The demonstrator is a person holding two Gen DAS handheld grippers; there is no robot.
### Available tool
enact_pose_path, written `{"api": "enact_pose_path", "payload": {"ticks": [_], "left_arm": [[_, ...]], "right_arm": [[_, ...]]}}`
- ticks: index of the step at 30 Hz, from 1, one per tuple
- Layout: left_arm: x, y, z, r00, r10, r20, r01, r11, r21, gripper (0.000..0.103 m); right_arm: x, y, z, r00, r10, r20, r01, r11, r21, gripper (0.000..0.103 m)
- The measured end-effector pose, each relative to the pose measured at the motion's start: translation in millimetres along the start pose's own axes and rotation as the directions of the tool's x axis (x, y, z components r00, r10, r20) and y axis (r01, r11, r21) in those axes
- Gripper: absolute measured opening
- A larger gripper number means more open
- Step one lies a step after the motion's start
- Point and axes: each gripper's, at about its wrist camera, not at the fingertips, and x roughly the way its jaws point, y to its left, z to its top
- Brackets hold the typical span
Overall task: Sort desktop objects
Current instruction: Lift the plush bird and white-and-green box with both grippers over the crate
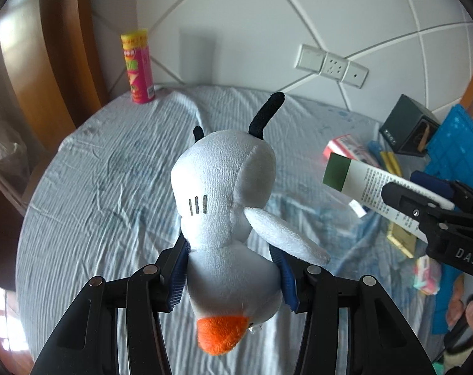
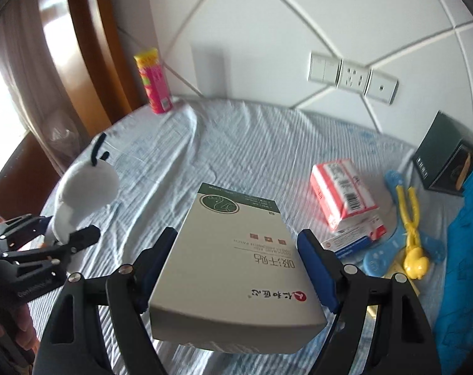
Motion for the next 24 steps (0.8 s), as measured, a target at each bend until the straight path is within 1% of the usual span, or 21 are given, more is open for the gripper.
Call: {"api": "enact_pose_path", "payload": {"ticks": [4,7,11,15,19,22,24], "left_arm": [[-26,-28,-4,0.999,0.010,0.035,-0.010,1.000,0.008,0.049],[-44,-50,-4,0.998,0.001,0.056,-0.003,1.000,0.025,0.049],[-66,-81,-2,0.996,-0.030,0.084,0.024,0.997,0.077,0.049],[-81,-108,1,0.990,-0.090,0.104,0.074,0.986,0.148,0.049],[-95,-126,0,0.983,-0.150,0.108,0.126,0.971,0.205,0.048],[-105,-143,-2,0.976,-0.186,0.111,0.154,0.957,0.247,0.048],[-114,-157,-2,0.970,-0.215,0.114,0.178,0.947,0.268,0.048]], "right_arm": [[-39,-5,-5,0.999,-0.002,0.054,0.004,0.999,-0.034,0.078],[-70,-11,-7,0.995,-0.029,0.093,0.034,0.998,-0.054,0.078],[-115,-21,-10,0.985,-0.082,0.153,0.090,0.995,-0.050,0.078],[-153,-32,-18,0.967,-0.165,0.194,0.168,0.986,-0.002,0.078],[-184,-41,-29,0.947,-0.252,0.201,0.243,0.968,0.067,0.078],[-207,-46,-36,0.933,-0.289,0.214,0.270,0.956,0.114,0.078],[-229,-52,-43,0.926,-0.302,0.226,0.272,0.950,0.153,0.078]]}}
